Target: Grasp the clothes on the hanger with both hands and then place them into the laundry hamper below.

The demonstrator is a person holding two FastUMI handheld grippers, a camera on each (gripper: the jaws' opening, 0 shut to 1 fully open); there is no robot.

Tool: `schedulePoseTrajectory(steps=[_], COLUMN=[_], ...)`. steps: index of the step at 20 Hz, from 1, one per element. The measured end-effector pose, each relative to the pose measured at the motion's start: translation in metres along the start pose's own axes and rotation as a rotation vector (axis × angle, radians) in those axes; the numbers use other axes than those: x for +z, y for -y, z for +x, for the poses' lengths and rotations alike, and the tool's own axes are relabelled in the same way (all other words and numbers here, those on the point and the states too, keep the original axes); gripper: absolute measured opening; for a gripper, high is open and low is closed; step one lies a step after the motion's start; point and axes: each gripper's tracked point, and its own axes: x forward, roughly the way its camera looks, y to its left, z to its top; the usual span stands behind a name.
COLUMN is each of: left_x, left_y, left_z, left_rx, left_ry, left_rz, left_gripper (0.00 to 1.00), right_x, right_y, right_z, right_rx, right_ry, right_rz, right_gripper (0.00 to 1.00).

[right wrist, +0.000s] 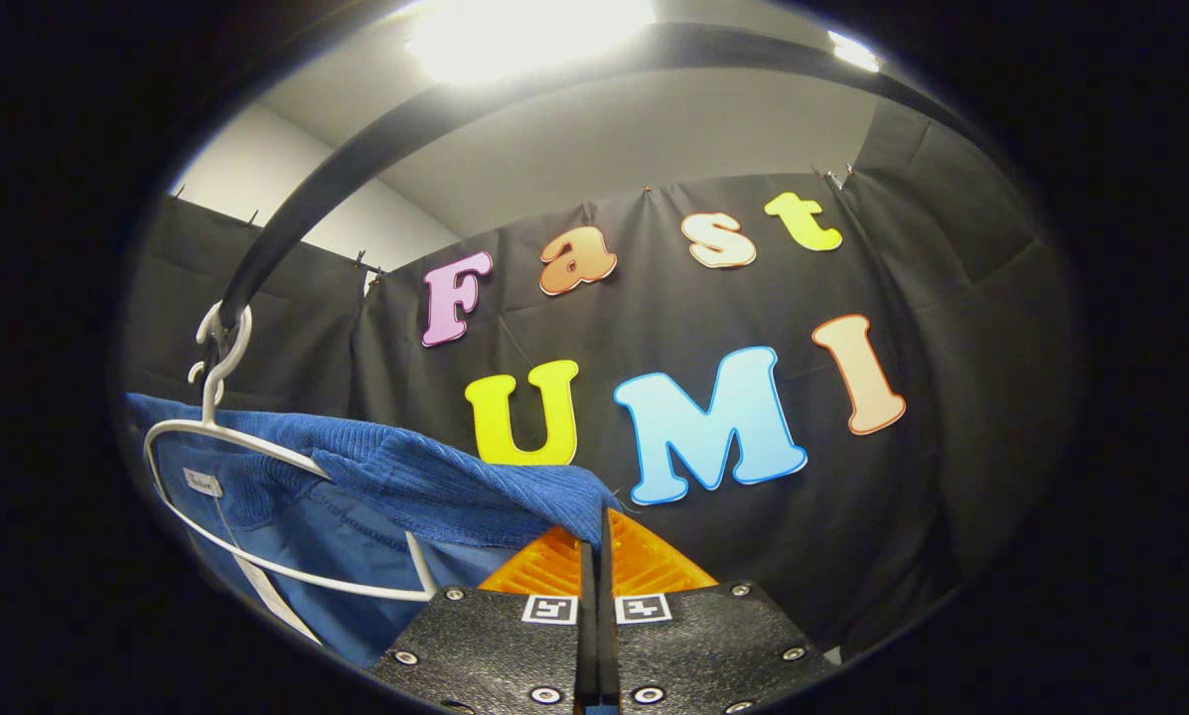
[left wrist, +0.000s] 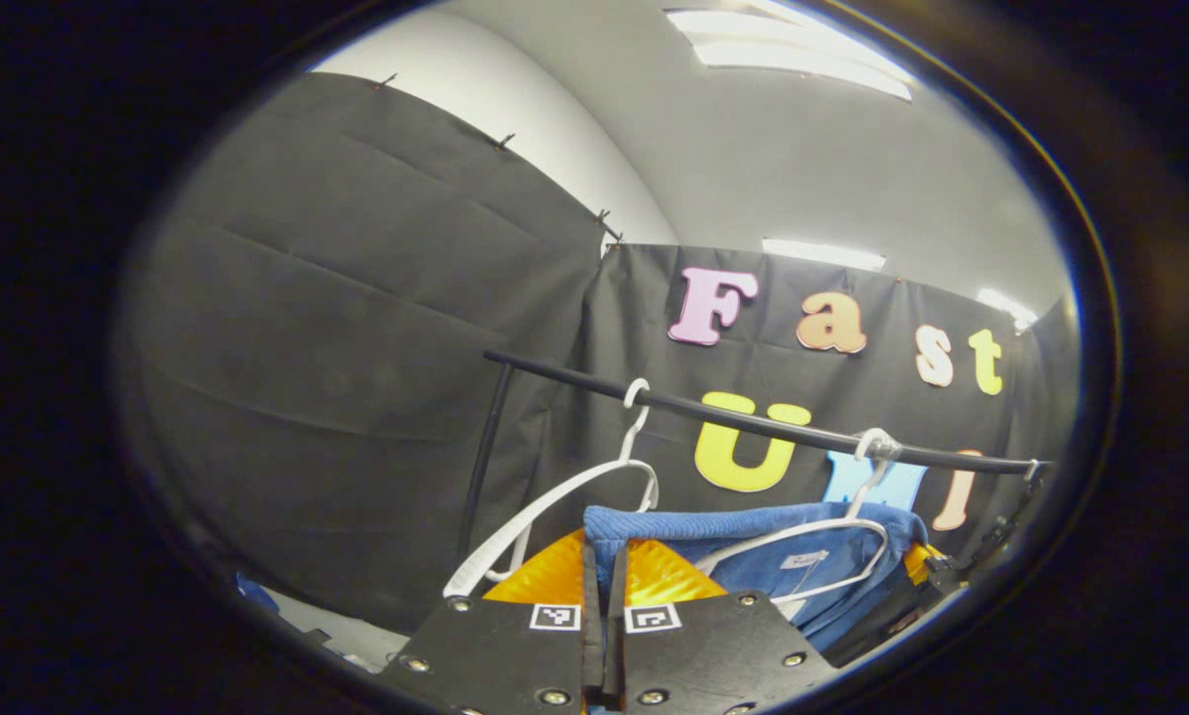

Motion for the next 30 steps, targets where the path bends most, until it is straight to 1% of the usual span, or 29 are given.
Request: schedulePoseTrajectory(steps=[4,6,8,10,12,13,14,15,18,21,24,26,27,29,30], left_x=[0.0,0.0,0.0,-0.005,-0.011,-0.013,-0.018,-0.024,-0.044,-0.063,-0.077,-0.083,-0.085,-0.093,-0.098], left_y=[-0.009,-0.01,-0.013,-0.015,-0.016,-0.016,-0.017,-0.017,-0.016,-0.018,-0.023,-0.025,-0.027,-0.031,-0.032], left_z=[0.018,0.027,0.037,0.042,0.047,0.048,0.053,0.054,0.049,0.042,0.042,0.044,0.043,0.04,0.035], left_rx=[-0.025,-0.044,-0.059,-0.079,-0.096,-0.102,-0.107,-0.112,-0.123,-0.127,-0.133,-0.136,-0.133,-0.121,-0.117], left_ry=[-0.026,-0.039,-0.049,-0.066,-0.085,-0.092,-0.102,-0.114,-0.157,-0.182,-0.207,-0.209,-0.209,-0.22,-0.23], left_rz=[-0.035,-0.019,-0.001,-0.001,-0.012,-0.002,0.013,0.026,0.01,-0.014,-0.077,-0.101,-0.098,-0.079,-0.076], left_gripper=[0.0,0.01,0.0,0.01,0.0,0.04,0.01,0.01,0.01,0.01,0.01,0.01,0.07,0.07,0.01], right_x=[0.009,0.009,0.004,0.005,0.003,0.003,-0.001,-0.003,-0.011,-0.018,-0.022,-0.028,-0.031,-0.035,-0.04], right_y=[0.004,0.002,0.002,0.001,0.0,0.0,0.002,0.003,0.008,0.009,0.01,0.01,0.01,0.009,0.009], right_z=[0.015,0.016,0.018,0.019,0.02,0.022,0.025,0.024,0.024,0.018,0.021,0.024,0.024,0.021,0.019], right_rx=[0.001,0.018,0.025,0.024,0.035,0.041,0.046,0.043,0.036,0.043,0.045,0.053,0.055,0.061,0.06], right_ry=[0.056,0.071,0.065,0.075,0.078,0.078,0.074,0.071,0.049,0.027,0.027,0.023,0.023,0.02,0.011], right_rz=[-0.095,-0.117,-0.157,-0.157,-0.15,-0.162,-0.179,-0.185,-0.169,-0.189,-0.211,-0.237,-0.255,-0.28,-0.282], right_gripper=[0.0,0.0,0.0,0.0,0.0,0.0,0.0,0.0,0.0,0.01,0.0,0.0,0.0,0.0,0.0])
